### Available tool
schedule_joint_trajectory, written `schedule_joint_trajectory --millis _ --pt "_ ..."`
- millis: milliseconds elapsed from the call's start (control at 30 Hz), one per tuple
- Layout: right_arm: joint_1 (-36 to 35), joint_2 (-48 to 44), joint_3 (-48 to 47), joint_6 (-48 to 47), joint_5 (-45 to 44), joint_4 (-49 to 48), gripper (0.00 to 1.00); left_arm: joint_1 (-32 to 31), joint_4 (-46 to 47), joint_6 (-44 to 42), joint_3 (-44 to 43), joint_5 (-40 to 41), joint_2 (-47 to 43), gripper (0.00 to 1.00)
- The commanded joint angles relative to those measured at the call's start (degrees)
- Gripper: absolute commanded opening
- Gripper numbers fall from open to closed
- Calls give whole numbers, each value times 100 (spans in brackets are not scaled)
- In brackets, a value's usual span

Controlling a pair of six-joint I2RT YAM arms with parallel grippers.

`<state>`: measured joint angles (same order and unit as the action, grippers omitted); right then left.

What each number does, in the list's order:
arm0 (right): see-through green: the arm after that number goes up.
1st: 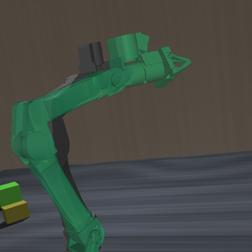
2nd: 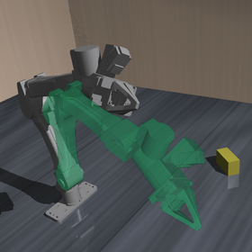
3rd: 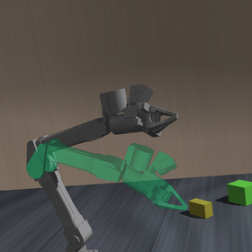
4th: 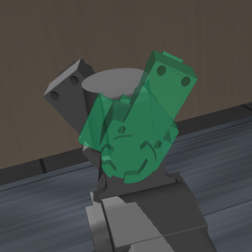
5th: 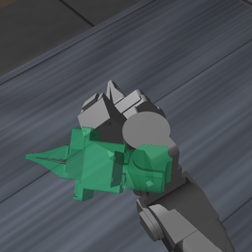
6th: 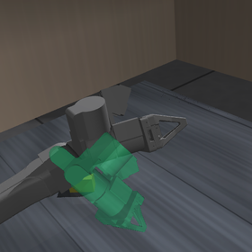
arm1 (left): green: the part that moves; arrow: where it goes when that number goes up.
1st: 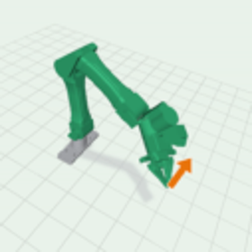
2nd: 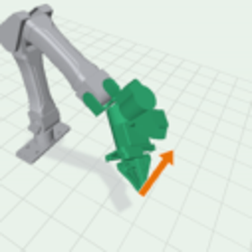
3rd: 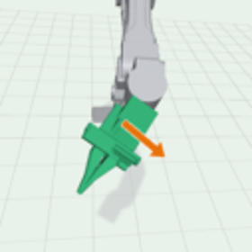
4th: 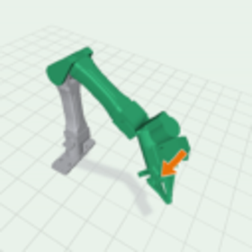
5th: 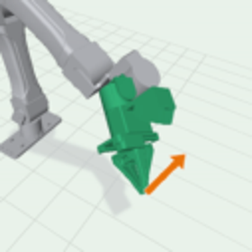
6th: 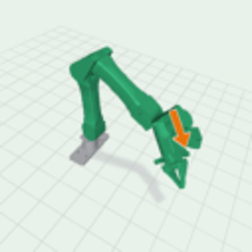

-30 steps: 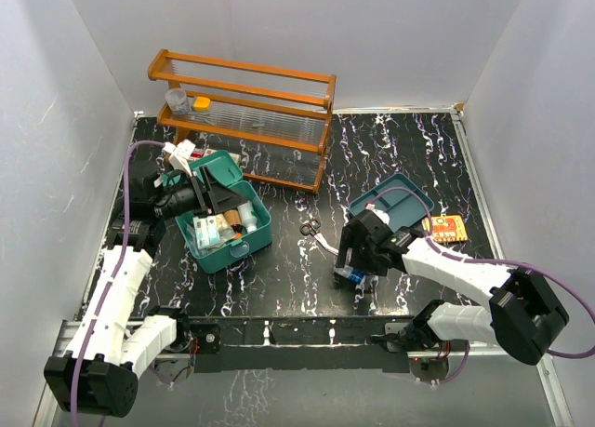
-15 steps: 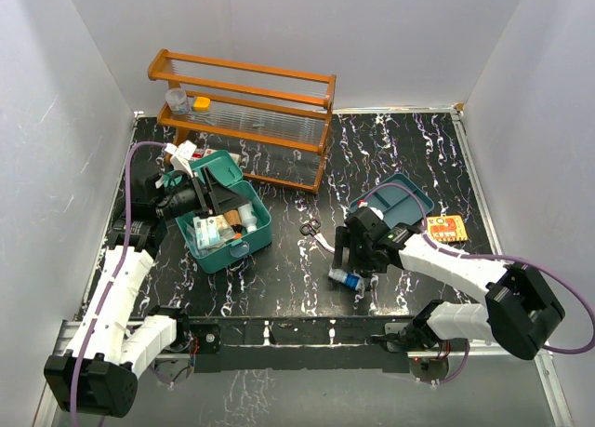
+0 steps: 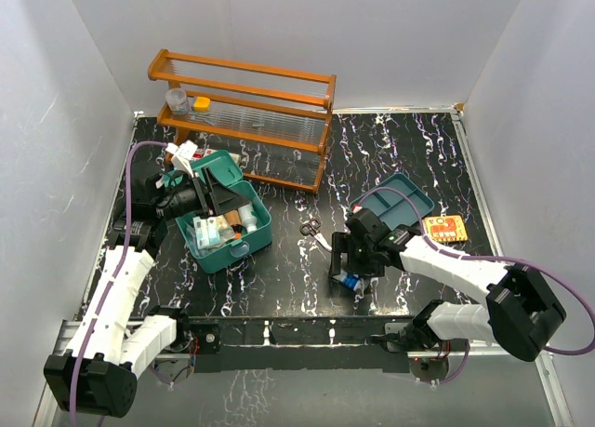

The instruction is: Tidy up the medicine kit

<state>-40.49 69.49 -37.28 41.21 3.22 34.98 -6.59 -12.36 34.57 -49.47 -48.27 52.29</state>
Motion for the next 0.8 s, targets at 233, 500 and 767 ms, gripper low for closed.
schedule_joint_trajectory --millis 233,500,767 --pt "-8 -59 196 91 577 -245 70 -35 124 10 58 -164 -65 59" --pt "-22 432 31 -39 55 -346 51 -44 96 61 9 -262 -66 59" --pt "-56 917 -424 -285 -593 -164 58 -53 85 66 25 -262 -78 59"
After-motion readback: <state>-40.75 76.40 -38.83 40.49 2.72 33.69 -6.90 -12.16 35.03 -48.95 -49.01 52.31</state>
